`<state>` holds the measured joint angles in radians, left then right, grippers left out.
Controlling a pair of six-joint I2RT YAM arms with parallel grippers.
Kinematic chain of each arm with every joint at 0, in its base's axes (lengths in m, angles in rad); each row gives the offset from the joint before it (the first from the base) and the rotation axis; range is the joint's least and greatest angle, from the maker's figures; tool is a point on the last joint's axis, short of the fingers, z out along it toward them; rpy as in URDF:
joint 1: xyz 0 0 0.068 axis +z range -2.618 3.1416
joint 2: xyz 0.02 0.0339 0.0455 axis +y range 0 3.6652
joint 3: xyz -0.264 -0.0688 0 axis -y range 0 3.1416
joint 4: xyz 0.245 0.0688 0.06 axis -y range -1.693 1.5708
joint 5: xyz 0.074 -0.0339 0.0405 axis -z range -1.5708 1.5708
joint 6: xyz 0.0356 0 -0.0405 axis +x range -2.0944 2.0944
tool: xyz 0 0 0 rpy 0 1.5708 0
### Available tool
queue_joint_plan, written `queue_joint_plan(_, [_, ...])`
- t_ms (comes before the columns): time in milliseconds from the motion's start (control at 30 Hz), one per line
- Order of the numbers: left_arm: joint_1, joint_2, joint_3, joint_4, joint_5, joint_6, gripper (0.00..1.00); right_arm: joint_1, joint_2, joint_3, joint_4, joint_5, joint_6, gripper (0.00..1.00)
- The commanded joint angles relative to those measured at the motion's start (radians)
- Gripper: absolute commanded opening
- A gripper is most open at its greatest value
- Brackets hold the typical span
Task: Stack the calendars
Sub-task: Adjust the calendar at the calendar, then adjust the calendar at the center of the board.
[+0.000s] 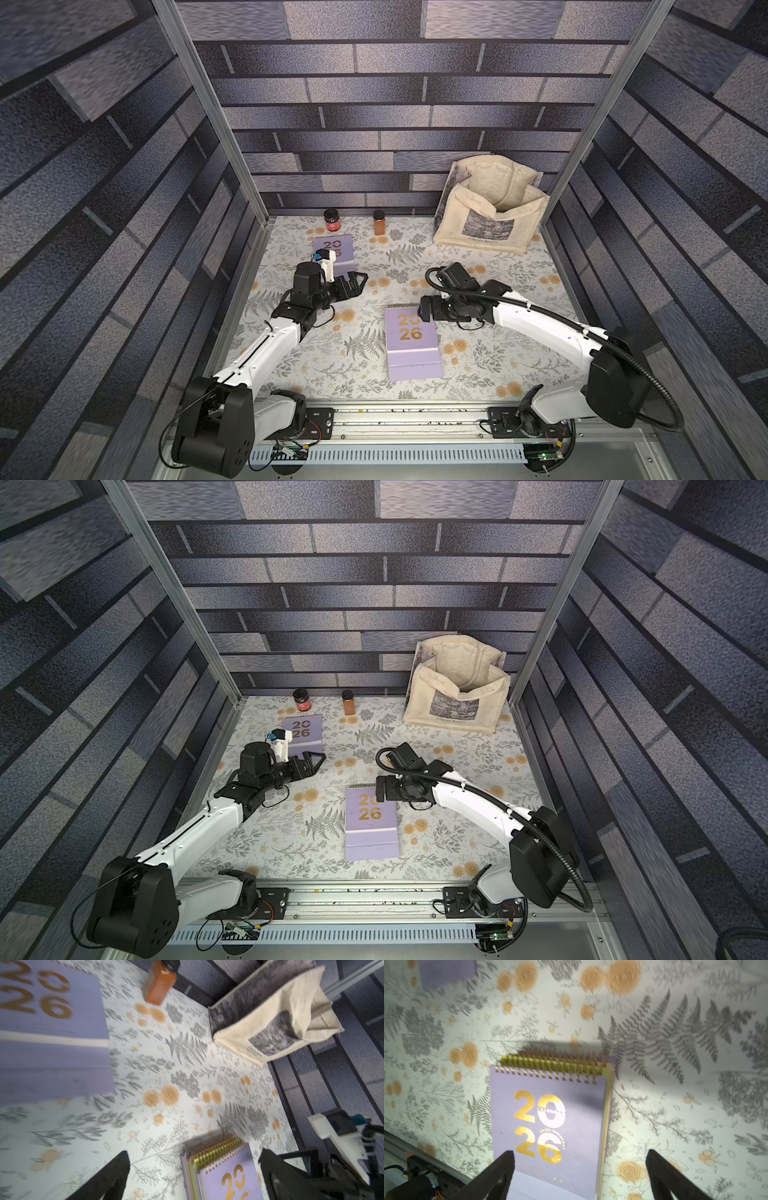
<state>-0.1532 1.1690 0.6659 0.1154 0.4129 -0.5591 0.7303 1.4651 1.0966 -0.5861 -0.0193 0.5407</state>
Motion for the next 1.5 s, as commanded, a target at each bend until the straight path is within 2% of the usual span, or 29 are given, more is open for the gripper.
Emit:
queue_joint_plan(0, [0.087, 0.007, 0.038, -0.027, -0.020, -0.074, 1.00, -0.029, 0.076, 0.091, 0.045, -0.033, -0.094, 1.00])
queue_joint_plan(167, [0.185, 0.098, 0.164, -0.199, -0.064, -0.019, 1.00, -0.051, 0.267, 0.304, 0.066, -0.106, -0.158, 1.00])
queue_joint_plan(267, [0.277, 0.179, 0.209, -0.191, -0.009, -0.034, 1.00, -0.051, 0.390, 0.436, 0.078, -0.162, -0.186, 1.00])
queue_joint_plan(400, [0.331, 0.313, 0.303, -0.199, 0.053, 0.014, 0.95, -0.051, 0.523, 0.560, 0.119, -0.227, -0.186, 1.00])
queue_joint_plan(500, [0.333, 0.432, 0.440, -0.331, 0.045, 0.090, 0.94, -0.049, 0.624, 0.653, 0.136, -0.283, -0.173, 1.00])
queue_joint_plan(933, [0.336, 0.830, 0.877, -0.585, 0.039, 0.249, 0.89, 0.004, 0.962, 1.067, 0.113, -0.363, -0.093, 1.00])
queue_joint_plan(1233, [0.336, 0.992, 1.103, -0.756, -0.040, 0.323, 0.88, 0.020, 1.121, 1.265, 0.108, -0.397, -0.032, 1.00])
queue_joint_plan(1467, [0.320, 1.054, 1.185, -0.800, -0.040, 0.337, 0.87, 0.029, 1.156, 1.305, 0.100, -0.390, -0.015, 1.00])
